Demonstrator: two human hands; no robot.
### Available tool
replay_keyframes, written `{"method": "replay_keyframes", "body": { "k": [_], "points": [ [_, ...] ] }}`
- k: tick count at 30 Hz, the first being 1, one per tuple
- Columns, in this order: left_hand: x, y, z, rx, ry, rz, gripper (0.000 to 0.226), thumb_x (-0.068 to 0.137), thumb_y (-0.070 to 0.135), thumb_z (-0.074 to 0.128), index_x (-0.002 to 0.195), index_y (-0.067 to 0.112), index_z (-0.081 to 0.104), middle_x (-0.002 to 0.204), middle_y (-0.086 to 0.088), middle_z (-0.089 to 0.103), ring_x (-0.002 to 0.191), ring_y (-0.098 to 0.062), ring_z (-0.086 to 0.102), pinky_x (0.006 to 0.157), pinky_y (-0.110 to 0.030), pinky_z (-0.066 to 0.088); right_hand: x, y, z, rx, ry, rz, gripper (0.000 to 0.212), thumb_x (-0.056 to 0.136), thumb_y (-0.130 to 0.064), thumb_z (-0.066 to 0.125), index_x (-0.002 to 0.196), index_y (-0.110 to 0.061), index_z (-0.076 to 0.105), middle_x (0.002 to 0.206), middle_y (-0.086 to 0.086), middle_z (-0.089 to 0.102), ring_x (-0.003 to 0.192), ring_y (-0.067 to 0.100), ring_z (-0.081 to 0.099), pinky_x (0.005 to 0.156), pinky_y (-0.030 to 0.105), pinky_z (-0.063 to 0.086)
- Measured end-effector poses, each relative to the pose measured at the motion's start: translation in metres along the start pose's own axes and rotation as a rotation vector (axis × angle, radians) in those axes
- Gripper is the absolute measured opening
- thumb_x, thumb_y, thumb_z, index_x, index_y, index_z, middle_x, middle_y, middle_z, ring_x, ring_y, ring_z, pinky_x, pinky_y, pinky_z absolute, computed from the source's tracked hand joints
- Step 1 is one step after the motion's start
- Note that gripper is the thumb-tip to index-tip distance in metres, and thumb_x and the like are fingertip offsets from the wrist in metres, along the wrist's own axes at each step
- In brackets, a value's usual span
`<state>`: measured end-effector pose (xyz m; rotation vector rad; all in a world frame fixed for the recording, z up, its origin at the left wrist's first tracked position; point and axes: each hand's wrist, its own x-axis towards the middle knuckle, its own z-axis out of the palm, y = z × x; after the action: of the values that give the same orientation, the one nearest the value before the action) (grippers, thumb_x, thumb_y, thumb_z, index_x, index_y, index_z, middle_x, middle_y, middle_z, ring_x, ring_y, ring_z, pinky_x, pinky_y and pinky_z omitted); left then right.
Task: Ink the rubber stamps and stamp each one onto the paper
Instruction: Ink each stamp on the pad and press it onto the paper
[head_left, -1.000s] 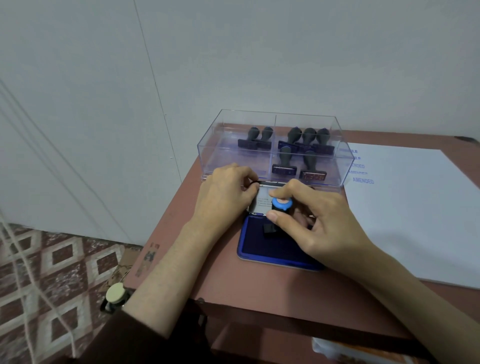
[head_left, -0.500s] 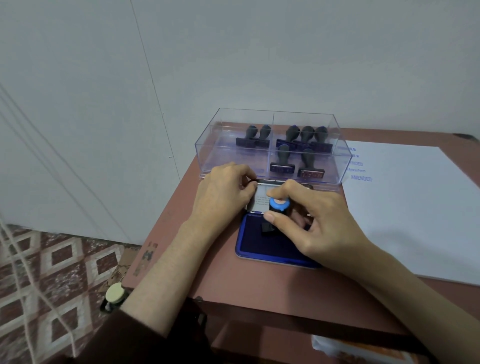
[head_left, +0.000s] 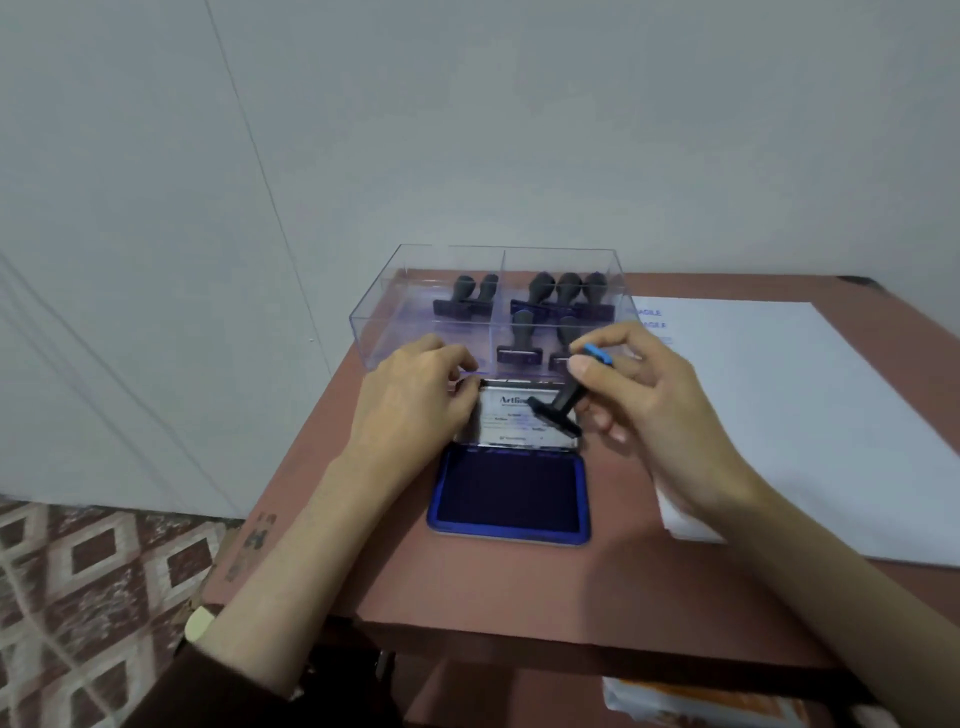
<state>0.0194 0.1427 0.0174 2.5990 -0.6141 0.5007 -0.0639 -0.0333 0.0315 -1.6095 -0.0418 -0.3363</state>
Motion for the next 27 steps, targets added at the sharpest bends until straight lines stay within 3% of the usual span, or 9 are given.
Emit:
{"method": "replay_keyframes", "body": {
  "k": [6, 9, 13, 15, 18, 27],
  "points": [
    [0.007, 0.044, -0.001, -0.131, -0.018, 0.277, 0.014, 0.087, 0.028, 0.057, 0.089, 0.019, 0.068, 0.078, 0.009, 0.053, 0.073, -0.011, 0.045, 0.065, -0.035, 0.047, 0.015, -0.005, -0.066, -0.081, 0.230, -0.023, 0.007, 0.089, -0.007, 0.059, 0.090, -0.013, 0.056, 0.053, -0.007, 0.059, 0.044, 0.007, 0.043, 0.042, 0.014, 0.033],
    [0.010, 0.068, 0.008, -0.180, -0.087, 0.418, 0.026, 0.085, 0.035, 0.050, 0.092, 0.018, 0.069, 0.083, 0.005, 0.061, 0.081, -0.017, 0.054, 0.068, -0.039, 0.050, 0.027, -0.002, -0.088, -0.202, 0.291, -0.063, 0.006, 0.089, -0.012, 0.061, 0.093, -0.014, 0.057, 0.063, -0.008, 0.064, 0.052, 0.005, 0.052, 0.050, 0.013, 0.038],
    [0.010, 0.086, 0.024, -0.235, -0.266, 0.562, 0.042, 0.085, 0.045, 0.044, 0.106, 0.017, 0.067, 0.103, 0.003, 0.067, 0.097, -0.017, 0.058, 0.082, -0.035, 0.050, 0.039, 0.006, -0.097, -0.510, 0.282, -0.140, 0.007, 0.087, -0.019, 0.064, 0.092, -0.019, 0.059, 0.078, 0.015, 0.064, 0.066, 0.024, 0.057, 0.058, 0.011, 0.039],
    [0.008, 0.090, 0.030, -0.243, -0.340, 0.574, 0.044, 0.086, 0.049, 0.049, 0.115, 0.019, 0.065, 0.117, 0.005, 0.064, 0.109, -0.013, 0.055, 0.089, -0.033, 0.048, 0.042, 0.010, -0.096, -0.603, 0.262, -0.179, 0.008, 0.086, -0.018, 0.066, 0.092, -0.017, 0.060, 0.073, 0.019, 0.061, 0.063, 0.025, 0.052, 0.057, 0.012, 0.038],
    [0.005, 0.091, 0.036, -0.221, -0.404, 0.567, 0.045, 0.085, 0.051, 0.056, 0.122, 0.025, 0.061, 0.132, 0.007, 0.055, 0.122, -0.007, 0.046, 0.097, -0.034, 0.044, 0.044, 0.014, -0.094, -0.654, 0.217, -0.220, 0.008, 0.086, -0.016, 0.066, 0.090, -0.018, 0.060, 0.058, 0.004, 0.048, 0.053, 0.011, 0.039, 0.054, 0.013, 0.035],
    [0.007, 0.089, 0.040, -0.201, -0.445, 0.546, 0.051, 0.083, 0.058, 0.051, 0.125, 0.030, 0.057, 0.138, 0.011, 0.049, 0.126, -0.002, 0.041, 0.101, -0.033, 0.040, 0.046, 0.021, -0.093, -0.699, 0.153, -0.220, 0.010, 0.086, -0.016, 0.065, 0.088, -0.019, 0.056, 0.053, -0.004, 0.044, 0.051, 0.010, 0.038, 0.053, 0.016, 0.034]
  ]
}}
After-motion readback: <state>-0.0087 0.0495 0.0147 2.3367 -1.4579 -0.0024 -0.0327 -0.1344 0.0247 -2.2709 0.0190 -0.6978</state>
